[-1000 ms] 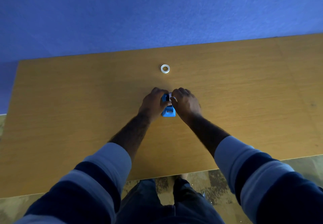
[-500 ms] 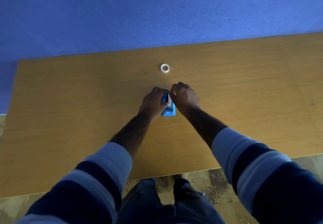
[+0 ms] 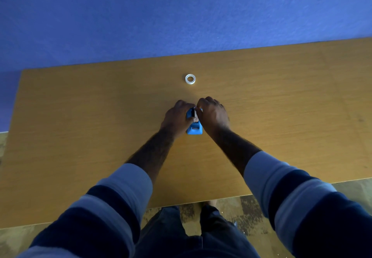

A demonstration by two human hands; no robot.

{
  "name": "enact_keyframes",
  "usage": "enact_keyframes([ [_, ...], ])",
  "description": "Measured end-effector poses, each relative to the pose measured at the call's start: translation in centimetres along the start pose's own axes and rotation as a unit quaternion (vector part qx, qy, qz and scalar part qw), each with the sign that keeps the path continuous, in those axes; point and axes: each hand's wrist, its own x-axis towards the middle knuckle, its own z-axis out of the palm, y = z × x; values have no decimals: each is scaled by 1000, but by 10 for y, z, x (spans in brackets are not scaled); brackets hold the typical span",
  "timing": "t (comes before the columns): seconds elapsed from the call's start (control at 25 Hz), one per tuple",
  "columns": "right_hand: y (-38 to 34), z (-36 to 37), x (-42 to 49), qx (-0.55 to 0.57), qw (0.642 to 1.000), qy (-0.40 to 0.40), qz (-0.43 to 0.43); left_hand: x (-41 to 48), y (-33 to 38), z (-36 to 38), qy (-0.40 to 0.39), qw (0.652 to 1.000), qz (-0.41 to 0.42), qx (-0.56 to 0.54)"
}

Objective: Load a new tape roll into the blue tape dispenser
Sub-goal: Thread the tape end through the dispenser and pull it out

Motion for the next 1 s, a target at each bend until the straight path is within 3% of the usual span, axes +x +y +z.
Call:
enact_keyframes([
  [0.28,-2,-4,17,9,998,-51,34,-8,-2,3,3,998,-1,-58],
  [0.76,-1,0,-15,20,1000,9,-7,-5,-5,5,6,1000,13,-23],
  [1.0,0,-3,1,30,999,-22,24,-5,-4,4,14,997,9,-70],
])
